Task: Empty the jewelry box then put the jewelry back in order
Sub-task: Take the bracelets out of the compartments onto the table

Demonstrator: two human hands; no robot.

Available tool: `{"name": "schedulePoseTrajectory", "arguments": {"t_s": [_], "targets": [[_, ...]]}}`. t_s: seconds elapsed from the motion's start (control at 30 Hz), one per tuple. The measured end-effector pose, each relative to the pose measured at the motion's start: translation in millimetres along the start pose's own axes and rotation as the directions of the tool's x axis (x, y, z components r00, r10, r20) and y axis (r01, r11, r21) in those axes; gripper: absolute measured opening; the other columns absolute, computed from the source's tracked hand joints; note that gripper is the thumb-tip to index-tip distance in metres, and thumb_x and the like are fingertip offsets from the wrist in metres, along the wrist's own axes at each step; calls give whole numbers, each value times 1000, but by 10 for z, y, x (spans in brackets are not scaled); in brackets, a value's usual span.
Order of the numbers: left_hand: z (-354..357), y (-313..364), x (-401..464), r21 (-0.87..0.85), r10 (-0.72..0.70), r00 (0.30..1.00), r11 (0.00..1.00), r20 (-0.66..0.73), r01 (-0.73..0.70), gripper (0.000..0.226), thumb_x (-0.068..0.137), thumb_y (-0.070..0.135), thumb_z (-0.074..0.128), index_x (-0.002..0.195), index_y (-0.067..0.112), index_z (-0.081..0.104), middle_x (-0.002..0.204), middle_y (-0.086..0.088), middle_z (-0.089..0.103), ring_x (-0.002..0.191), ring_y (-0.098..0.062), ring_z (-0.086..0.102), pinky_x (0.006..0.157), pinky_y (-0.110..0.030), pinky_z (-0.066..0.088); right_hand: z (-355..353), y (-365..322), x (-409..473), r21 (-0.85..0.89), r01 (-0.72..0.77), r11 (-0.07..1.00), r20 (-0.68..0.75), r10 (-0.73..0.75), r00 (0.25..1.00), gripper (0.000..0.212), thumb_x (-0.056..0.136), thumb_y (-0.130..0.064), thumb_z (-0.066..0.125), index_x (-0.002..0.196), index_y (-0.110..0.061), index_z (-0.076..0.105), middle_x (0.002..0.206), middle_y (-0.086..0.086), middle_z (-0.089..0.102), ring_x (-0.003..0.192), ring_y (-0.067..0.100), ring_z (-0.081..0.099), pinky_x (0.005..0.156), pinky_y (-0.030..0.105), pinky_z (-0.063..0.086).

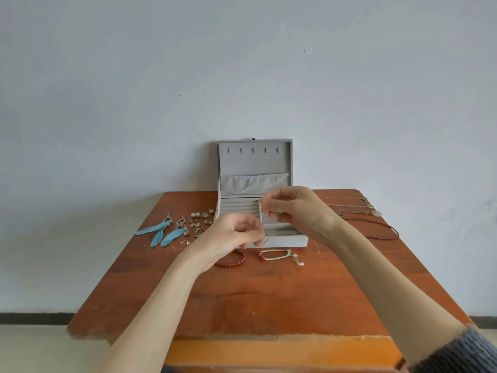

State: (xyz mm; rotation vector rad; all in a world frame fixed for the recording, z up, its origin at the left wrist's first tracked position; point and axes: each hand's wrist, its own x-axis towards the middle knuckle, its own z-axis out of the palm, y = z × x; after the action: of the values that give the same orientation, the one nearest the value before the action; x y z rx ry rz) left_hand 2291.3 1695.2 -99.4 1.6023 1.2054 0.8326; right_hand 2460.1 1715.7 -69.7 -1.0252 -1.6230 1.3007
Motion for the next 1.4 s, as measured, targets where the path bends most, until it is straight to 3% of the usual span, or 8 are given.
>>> {"name": "schedulePoseTrajectory", "arguments": {"t_s": [0.2,0.33,0.43,0.57,0.93,1.13,1.27,1.4], "targets": [[-188,-243,-257,-32,-98,974,995,-202,94,8,81,19,69,89,21,69,80,3,70,73,-12,57,74,-24,47,203,243,-114,-257,-138,956,-123,109,986,6,77,-6,69,80,-12,69,61,-1,63,51,0,52,55,12,38],[-300,-434,-403,16,-190,942,979,-275,202,6,82,17,68,87,20,70,76,-5,68,68,-16,56,71,-28,48,439,489,-163,-309,-199,930,-161,155,975,2,76,-7,71,78,-6,71,64,3,67,50,3,57,53,10,45],[-335,-575,-463,146,-220,920,949,-325,278,7,82,21,68,89,18,70,73,-4,68,64,-13,57,65,-24,47,618,642,-174,-346,-214,913,-138,177,975,8,77,-8,69,69,-10,69,77,12,72,57,8,60,69,21,54],[-314,-687,-468,379,-150,888,864,-435,332,14,82,26,68,92,17,67,82,3,63,76,-9,57,64,-19,40,783,770,-138,-488,-221,845,-176,152,972,14,80,-15,65,67,-15,68,75,4,69,76,15,62,75,27,53],[-247,-847,-425,486,14,881,838,-474,248,15,81,29,68,89,16,70,85,4,61,80,-8,53,63,-16,37,873,904,-96,-684,-231,692,-271,54,961,18,85,-18,53,90,-15,70,94,5,70,88,25,63,72,31,50],[-243,-894,-434,512,47,882,828,-468,228,13,80,30,69,85,18,69,87,1,59,82,-11,53,65,-18,37,841,904,-98,-682,-198,704,-240,40,970,10,83,-25,64,88,-18,68,95,1,68,92,20,61,78,34,52],[-254,-850,-411,515,43,888,827,-458,225,15,79,33,69,85,19,67,87,3,57,86,-13,54,73,-24,41,813,872,-122,-658,-143,739,-213,0,977,9,85,-21,61,88,-16,68,89,0,64,87,18,58,73,28,46],[-252,-739,-330,481,98,883,863,-459,154,15,81,31,68,84,17,65,89,1,61,85,-11,54,68,-18,38,630,787,-151,-569,-88,818,-203,-36,978,11,87,-18,58,90,-13,67,82,-5,59,79,11,52,70,20,36]]}}
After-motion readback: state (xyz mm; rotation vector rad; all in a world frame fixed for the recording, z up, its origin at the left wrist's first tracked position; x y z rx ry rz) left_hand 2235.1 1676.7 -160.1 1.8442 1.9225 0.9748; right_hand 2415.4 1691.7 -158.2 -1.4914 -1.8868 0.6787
